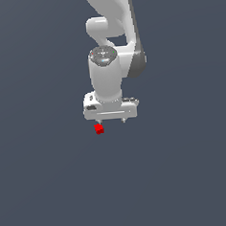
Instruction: Pick up the red cube and move it to a goal position.
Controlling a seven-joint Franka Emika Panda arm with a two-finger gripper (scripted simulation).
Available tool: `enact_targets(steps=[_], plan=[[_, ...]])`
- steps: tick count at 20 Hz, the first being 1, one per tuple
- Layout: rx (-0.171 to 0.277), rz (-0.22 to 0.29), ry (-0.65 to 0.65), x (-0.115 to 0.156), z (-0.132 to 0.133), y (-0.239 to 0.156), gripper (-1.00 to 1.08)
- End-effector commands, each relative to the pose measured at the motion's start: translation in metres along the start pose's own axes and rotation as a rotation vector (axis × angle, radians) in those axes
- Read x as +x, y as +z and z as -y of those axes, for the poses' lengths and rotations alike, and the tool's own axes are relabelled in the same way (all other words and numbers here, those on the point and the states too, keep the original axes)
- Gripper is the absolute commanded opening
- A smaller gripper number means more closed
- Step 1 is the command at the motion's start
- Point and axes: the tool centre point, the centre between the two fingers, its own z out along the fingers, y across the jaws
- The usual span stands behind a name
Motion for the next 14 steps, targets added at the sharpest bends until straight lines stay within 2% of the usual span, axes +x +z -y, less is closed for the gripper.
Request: enact_targets(steps=[1, 7, 14], plan=[[0.000, 0.000, 0.000, 0.000, 0.000, 0.000, 1.00], [-0.001, 0.000, -0.020, -0.004, -0.003, 0.008, 1.00], [-0.004, 0.002, -0.094, -0.019, -0.017, 0.037, 1.00]])
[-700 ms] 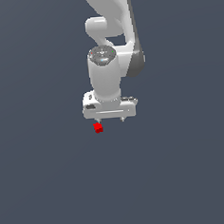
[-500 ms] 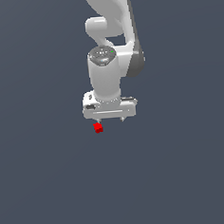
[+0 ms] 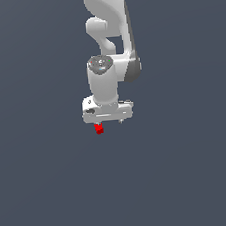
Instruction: Pick up the red cube and move it to a goal position.
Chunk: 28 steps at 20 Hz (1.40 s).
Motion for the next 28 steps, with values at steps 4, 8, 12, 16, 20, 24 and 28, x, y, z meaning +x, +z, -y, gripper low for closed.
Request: enact_targets(steps=[4, 8, 12, 16, 20, 24, 28], plan=[[-0.003, 0.003, -0.085, -0.017, -0.015, 0.034, 1.00], [-0.006, 0.004, -0.161, -0.030, -0.031, 0.064, 1.00], [-0.009, 0.006, -0.223, -0.040, -0.044, 0.089, 1.00], [-0.011, 0.006, -0.268, -0.045, -0.054, 0.107, 1.00], [-0.013, 0.007, -0.295, -0.048, -0.061, 0.118, 1.00], [-0.013, 0.007, -0.304, -0.049, -0.064, 0.122, 1.00], [-0.013, 0.007, -0.304, -0.049, -0.064, 0.122, -1.00]])
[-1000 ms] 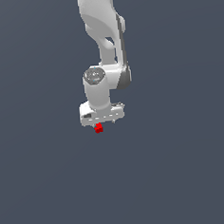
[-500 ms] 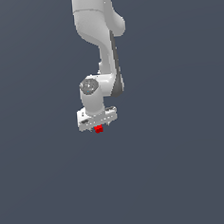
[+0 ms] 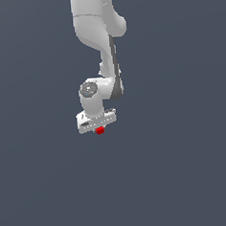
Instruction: Pick up the red cube and move it to a goal position.
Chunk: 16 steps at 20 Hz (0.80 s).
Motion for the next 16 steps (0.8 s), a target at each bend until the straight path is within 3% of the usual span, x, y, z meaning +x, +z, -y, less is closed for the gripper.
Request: enact_targets(steps=[1, 16], plan=[[0.000, 0.000, -0.001, 0.000, 0.000, 0.000, -1.00], [0.000, 0.000, -0.001, -0.004, 0.015, -0.016, -1.00]])
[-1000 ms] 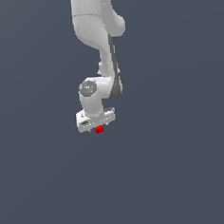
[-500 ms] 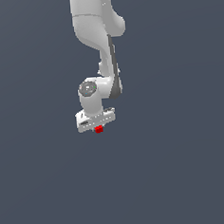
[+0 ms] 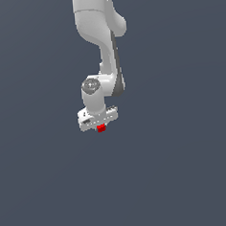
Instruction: Pick up the red cube and move it to a goal position.
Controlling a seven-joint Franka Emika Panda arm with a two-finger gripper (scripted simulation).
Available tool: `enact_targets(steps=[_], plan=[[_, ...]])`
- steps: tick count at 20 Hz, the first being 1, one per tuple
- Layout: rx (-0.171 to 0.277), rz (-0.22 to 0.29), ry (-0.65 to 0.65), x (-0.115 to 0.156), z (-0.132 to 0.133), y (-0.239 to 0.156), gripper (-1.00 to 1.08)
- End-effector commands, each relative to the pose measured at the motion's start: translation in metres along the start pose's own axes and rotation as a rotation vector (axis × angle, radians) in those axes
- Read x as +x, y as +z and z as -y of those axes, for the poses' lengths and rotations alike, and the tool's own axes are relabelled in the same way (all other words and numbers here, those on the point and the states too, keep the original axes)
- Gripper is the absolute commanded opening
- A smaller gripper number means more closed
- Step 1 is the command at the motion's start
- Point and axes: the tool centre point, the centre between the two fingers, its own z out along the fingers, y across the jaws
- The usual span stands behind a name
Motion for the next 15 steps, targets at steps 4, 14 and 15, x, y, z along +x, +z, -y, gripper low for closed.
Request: enact_targets(steps=[4, 14, 15], plan=[[-0.001, -0.001, -0.001, -0.004, 0.021, -0.022, -1.00], [-0.001, 0.000, -0.001, -0.007, 0.044, -0.046, -1.00], [-0.001, 0.000, -0.001, -0.007, 0.044, -0.046, -1.00]])
